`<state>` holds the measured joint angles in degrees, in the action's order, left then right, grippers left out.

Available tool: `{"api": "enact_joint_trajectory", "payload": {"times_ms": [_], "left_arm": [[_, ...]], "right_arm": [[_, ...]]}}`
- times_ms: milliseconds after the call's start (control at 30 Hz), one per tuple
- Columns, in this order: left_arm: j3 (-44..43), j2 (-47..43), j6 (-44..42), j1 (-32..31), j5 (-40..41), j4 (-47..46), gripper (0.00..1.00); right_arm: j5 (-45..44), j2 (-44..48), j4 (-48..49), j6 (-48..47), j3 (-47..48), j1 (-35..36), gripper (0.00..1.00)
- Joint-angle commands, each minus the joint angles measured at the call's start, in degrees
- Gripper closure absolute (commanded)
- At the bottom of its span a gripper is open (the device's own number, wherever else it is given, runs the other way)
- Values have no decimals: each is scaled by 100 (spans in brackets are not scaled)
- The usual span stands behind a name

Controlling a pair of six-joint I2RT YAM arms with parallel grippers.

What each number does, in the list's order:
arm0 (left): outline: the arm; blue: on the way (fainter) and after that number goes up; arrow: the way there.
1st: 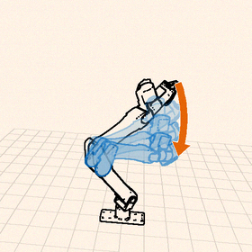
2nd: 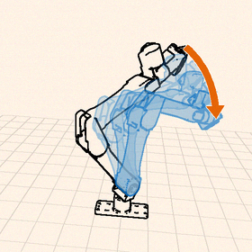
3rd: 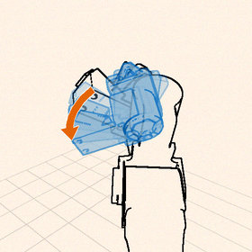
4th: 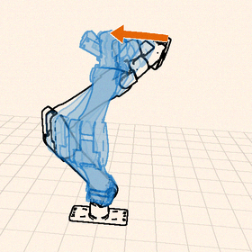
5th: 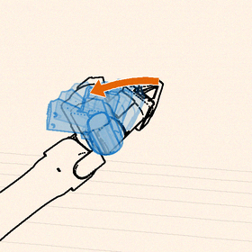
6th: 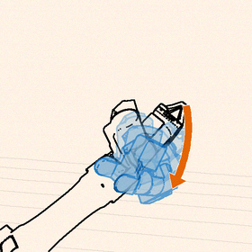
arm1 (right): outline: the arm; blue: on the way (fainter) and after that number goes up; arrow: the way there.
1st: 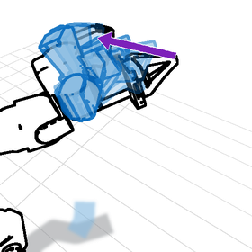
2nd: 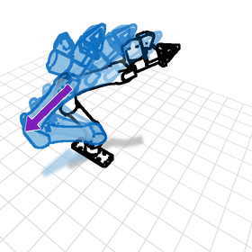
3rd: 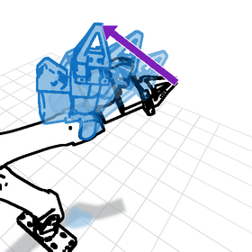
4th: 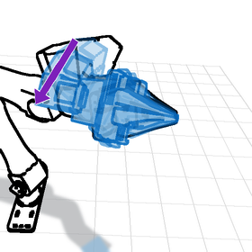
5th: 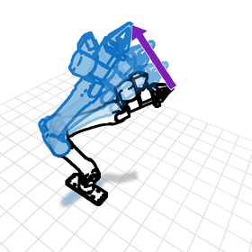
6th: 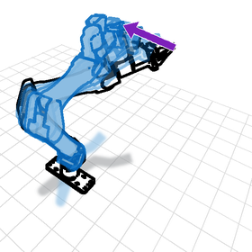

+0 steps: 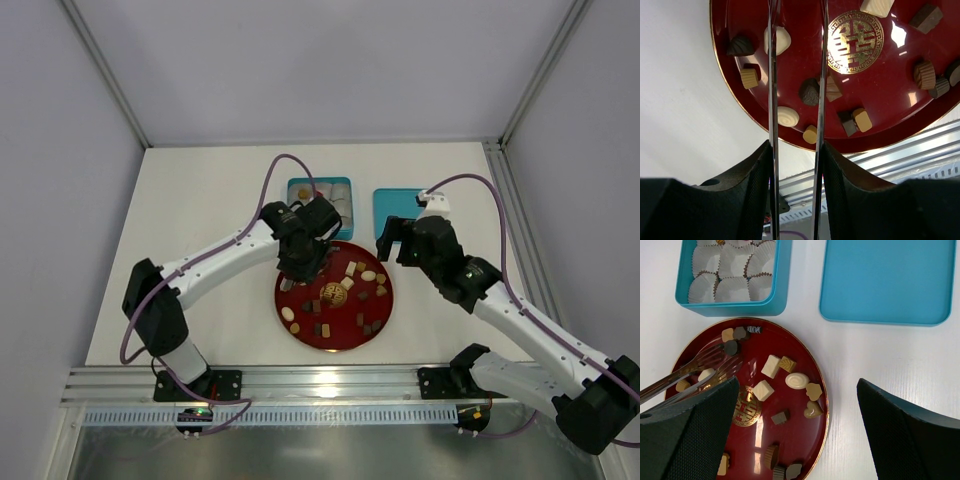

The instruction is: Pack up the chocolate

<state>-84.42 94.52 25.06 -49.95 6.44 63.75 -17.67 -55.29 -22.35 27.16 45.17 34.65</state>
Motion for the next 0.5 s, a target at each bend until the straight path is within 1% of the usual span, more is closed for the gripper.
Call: {"api": "enact_joint_trajectory", "payload": {"times_ms": [0, 200, 467], "left_arm": [[-13, 31, -62, -23, 112, -205, 57], [-57, 163, -89, -23, 261, -161, 57], [-136, 180, -124, -23, 270, -187, 57]], "right_arm": [[-123, 150, 143, 18, 18, -38, 0], [-131, 159, 152, 26, 10, -29, 0], [-131, 159, 134, 18, 10, -38, 0]]}}
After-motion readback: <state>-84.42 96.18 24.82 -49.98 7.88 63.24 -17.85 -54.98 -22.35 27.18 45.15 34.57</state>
